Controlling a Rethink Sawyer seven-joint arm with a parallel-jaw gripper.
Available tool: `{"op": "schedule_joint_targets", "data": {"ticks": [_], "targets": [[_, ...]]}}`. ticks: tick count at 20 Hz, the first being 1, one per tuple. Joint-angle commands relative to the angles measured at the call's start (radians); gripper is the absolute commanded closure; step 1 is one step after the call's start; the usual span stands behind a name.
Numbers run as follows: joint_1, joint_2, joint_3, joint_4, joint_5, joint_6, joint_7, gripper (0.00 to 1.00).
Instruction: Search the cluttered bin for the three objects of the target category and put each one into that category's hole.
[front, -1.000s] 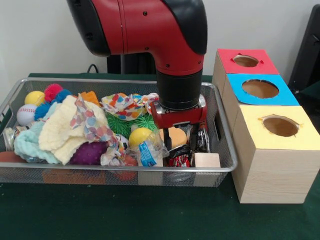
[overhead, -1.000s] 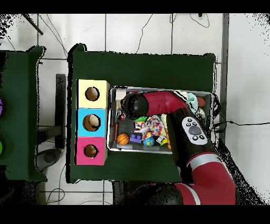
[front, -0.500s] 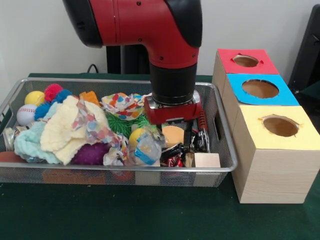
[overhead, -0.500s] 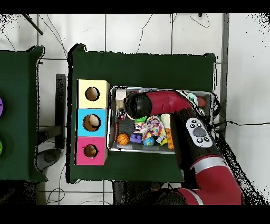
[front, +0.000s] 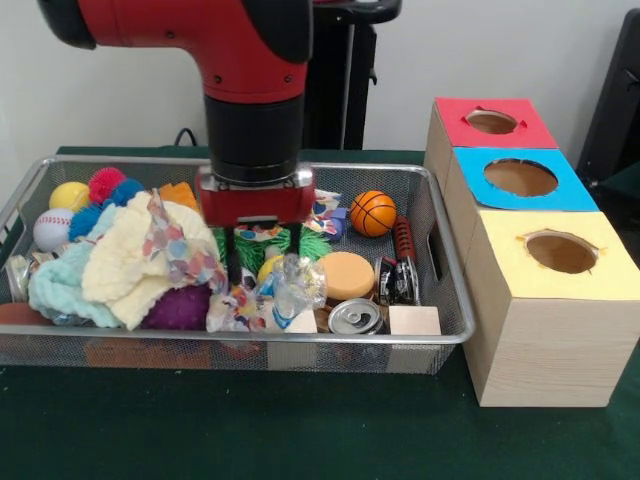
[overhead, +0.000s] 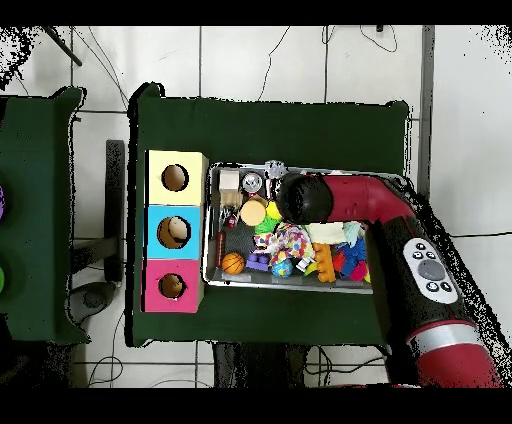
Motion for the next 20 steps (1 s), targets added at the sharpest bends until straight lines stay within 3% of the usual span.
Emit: {"op": "schedule_joint_targets", "data": {"ticks": [1, 8, 20], "targets": [[-0.048, -0.017, 0.036, 0.081, -0.07, 0.016, -0.15, 0.0], [-0.055, -0.026, 0.04, 0.114, -0.086, -0.001, -0.115, 0.0], [-0.059, -0.115, -0.007, 0.267, -0.102, -0.046, -0.019, 0.0]]}}
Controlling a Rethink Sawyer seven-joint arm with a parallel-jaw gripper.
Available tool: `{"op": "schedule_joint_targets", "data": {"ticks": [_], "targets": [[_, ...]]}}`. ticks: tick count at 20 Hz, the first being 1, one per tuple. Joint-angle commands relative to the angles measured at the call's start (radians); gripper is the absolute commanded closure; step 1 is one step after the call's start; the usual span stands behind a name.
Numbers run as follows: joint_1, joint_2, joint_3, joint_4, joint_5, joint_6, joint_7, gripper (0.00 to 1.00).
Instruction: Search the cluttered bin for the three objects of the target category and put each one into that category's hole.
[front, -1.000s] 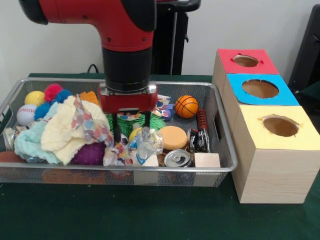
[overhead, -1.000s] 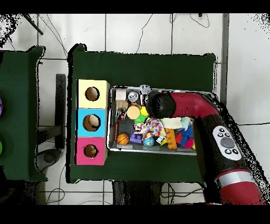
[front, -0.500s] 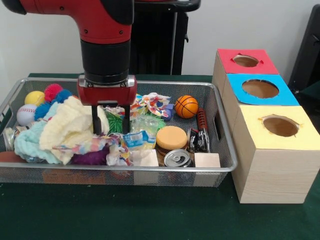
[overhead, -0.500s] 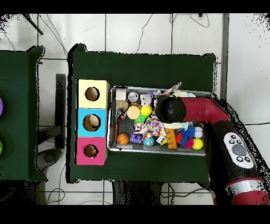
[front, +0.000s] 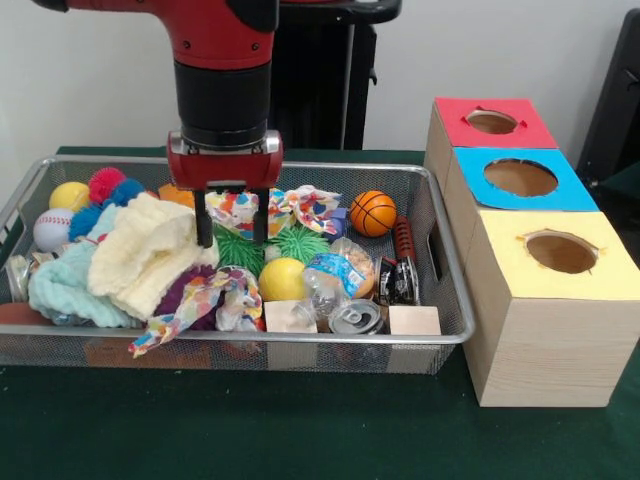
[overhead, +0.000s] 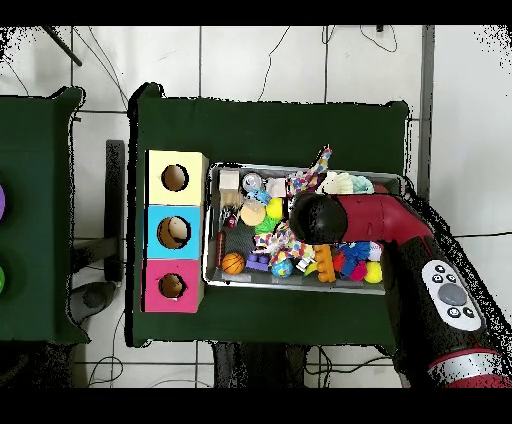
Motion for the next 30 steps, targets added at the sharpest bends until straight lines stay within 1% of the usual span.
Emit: {"op": "schedule_joint_targets", "data": {"ticks": [1, 3, 5, 7, 9, 11, 14, 15, 16, 18, 20, 22, 24, 26, 28, 30], "targets": [[-0.004, -0.045, -0.019, 0.184, -0.062, -0.072, 0.007, 0.0], [0.01, -0.077, -0.043, 0.252, -0.08, -0.127, 0.053, 0.0], [0.022, -0.1, -0.066, 0.301, -0.1, -0.139, 0.059, 0.0], [0.037, -0.095, -0.092, 0.331, -0.135, -0.155, 0.054, 0.0], [0.052, -0.071, -0.115, 0.349, -0.175, -0.208, 0.062, 0.0], [0.068, -0.063, -0.141, 0.377, -0.202, -0.258, 0.082, 0.0], [0.098, -0.085, -0.206, 0.442, -0.221, -0.345, 0.157, 0.0], [0.098, -0.09, -0.22, 0.464, -0.22, -0.364, 0.167, 0.0], [0.093, -0.081, -0.228, 0.481, -0.217, -0.378, 0.168, 0.0], [0.077, -0.043, -0.244, 0.494, -0.226, -0.418, 0.157, 0.0], [0.071, -0.034, -0.271, 0.499, -0.249, -0.44, 0.134, 0.0], [0.068, -0.006, -0.293, 0.498, -0.278, -0.518, 0.134, 0.0], [0.101, 0.013, -0.32, 0.487, -0.29, -0.571, 0.142, 0.0], [0.14, 0.069, -0.33, 0.448, -0.279, -0.604, 0.151, 0.0], [0.148, 0.135, -0.3, 0.397, -0.261, -0.594, 0.129, 0.0], [0.137, 0.147, -0.268, 0.383, -0.247, -0.579, 0.099, 0.0]]}}
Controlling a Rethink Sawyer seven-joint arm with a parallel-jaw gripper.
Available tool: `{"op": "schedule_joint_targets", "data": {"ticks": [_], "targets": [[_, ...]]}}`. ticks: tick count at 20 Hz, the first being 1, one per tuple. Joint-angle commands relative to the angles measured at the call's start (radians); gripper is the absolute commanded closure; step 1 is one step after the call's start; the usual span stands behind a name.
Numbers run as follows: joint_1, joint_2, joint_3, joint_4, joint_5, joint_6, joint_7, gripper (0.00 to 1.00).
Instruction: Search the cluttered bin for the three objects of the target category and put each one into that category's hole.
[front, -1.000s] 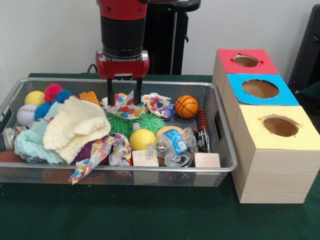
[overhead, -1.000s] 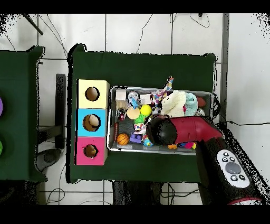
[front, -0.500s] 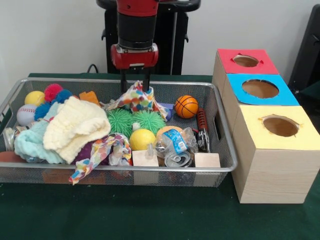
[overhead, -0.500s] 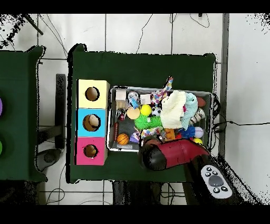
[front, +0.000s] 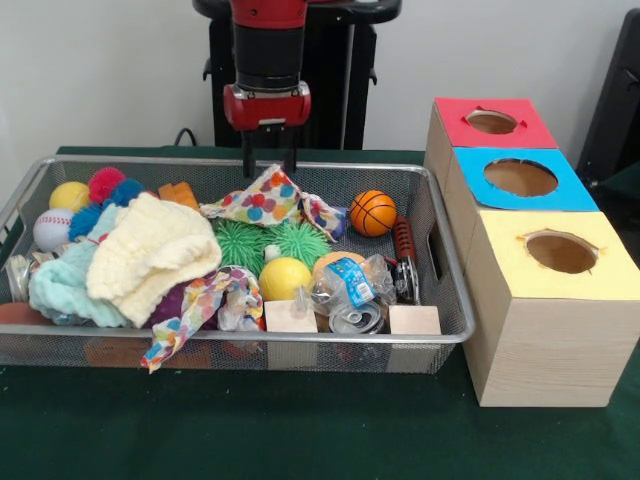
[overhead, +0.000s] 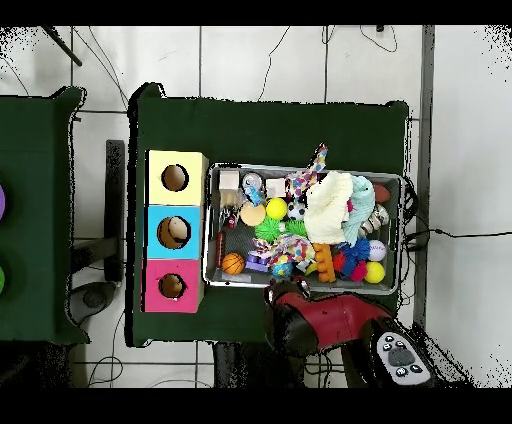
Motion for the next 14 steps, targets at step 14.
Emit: {"op": "schedule_joint_targets", "data": {"ticks": [14], "targets": [[0.187, 0.251, -0.043, -0.047, 0.067, -0.204, 0.203, 0.0]]}}
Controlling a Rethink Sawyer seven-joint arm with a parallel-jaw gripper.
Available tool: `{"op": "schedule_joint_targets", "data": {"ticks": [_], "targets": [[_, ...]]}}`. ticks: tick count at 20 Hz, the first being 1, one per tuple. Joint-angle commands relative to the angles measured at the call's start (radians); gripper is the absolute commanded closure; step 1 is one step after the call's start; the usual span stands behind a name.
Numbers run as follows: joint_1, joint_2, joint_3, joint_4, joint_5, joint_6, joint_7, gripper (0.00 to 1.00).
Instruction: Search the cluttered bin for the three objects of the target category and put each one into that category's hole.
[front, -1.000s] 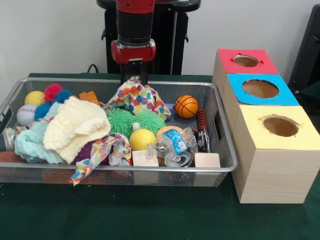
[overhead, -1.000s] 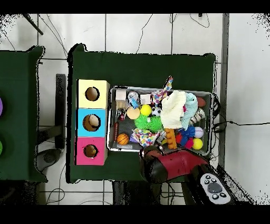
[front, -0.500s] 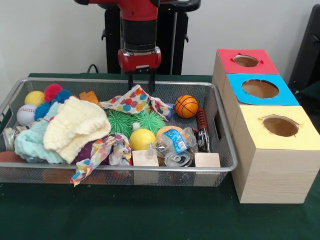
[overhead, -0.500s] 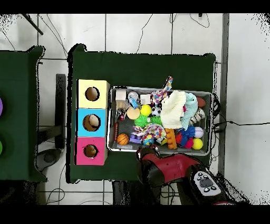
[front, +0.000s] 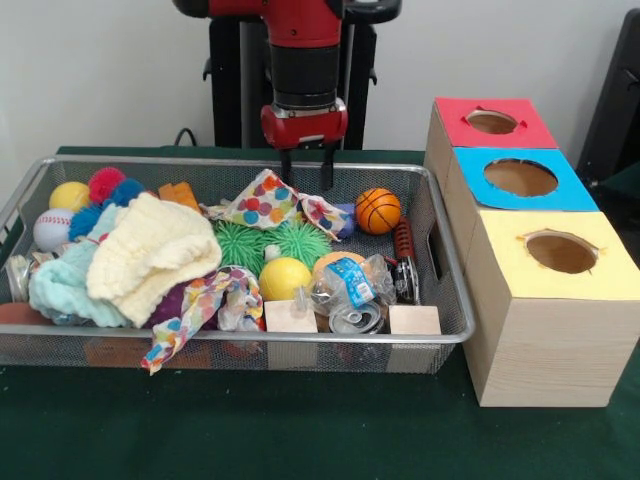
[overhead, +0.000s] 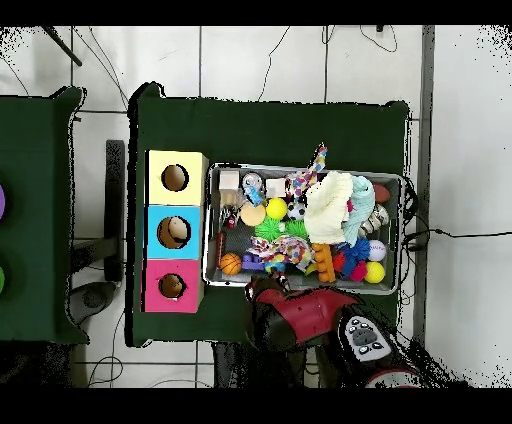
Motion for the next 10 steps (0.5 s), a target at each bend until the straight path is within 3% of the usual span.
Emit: {"op": "schedule_joint_targets", "data": {"ticks": [1, 4, 10], "targets": [[0.074, 0.195, -0.009, -0.024, 0.057, -0.119, 0.202, 0.0], [0.075, 0.226, -0.002, -0.025, 0.078, -0.145, 0.201, 0.0], [0.163, 0.291, -0.037, -0.008, 0.194, -0.297, 0.244, 0.0]]}}
